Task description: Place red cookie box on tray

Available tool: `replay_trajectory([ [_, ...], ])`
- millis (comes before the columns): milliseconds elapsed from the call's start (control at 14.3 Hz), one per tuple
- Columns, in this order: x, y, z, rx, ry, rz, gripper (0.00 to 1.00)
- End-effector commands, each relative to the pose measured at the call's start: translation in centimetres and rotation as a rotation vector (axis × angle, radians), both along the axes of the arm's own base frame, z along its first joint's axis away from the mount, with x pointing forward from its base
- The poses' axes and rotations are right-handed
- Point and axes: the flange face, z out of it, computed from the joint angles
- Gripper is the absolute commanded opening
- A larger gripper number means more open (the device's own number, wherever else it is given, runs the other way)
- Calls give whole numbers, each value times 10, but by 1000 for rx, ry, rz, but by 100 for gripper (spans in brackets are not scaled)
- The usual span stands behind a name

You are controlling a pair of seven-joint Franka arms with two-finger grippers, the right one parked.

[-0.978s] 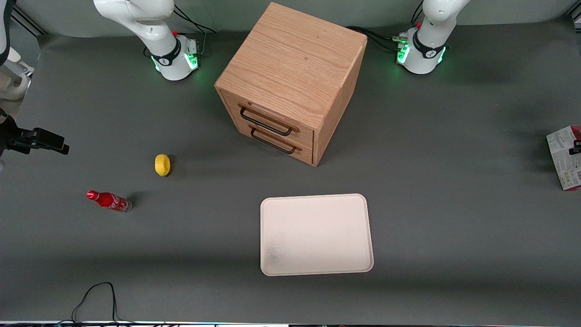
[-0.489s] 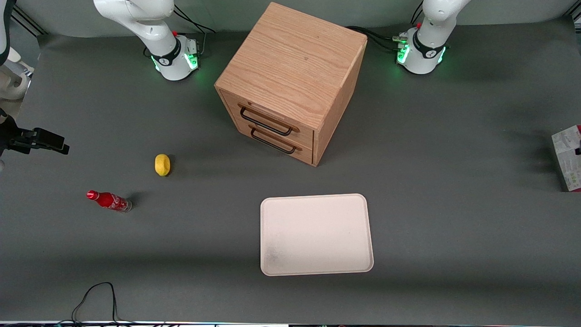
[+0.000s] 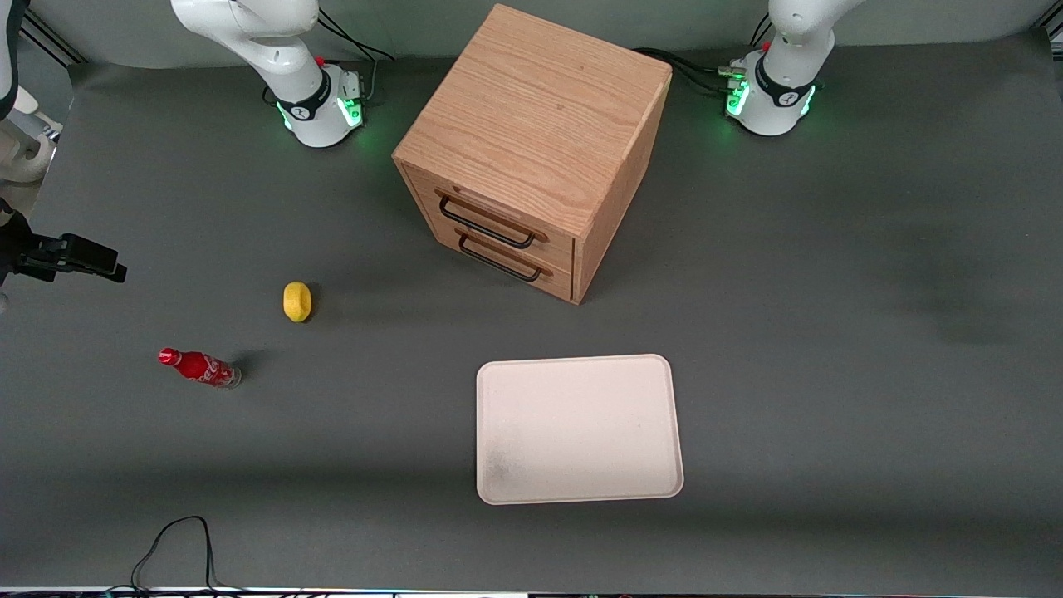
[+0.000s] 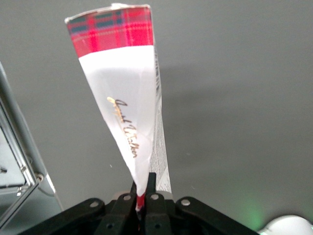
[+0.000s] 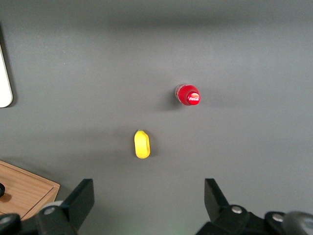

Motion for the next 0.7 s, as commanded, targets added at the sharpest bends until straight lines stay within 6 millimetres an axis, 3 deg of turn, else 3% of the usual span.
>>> replay_trajectory([
  [0,20,-42,52,34,35,42,0],
  [210,39,-110,65,39,75,78,0],
  [349,55,-172,66,61,91,101,0],
  [489,71,-257,65,109,94,130,0],
  [629,77,-329,62,116,78,177,0],
])
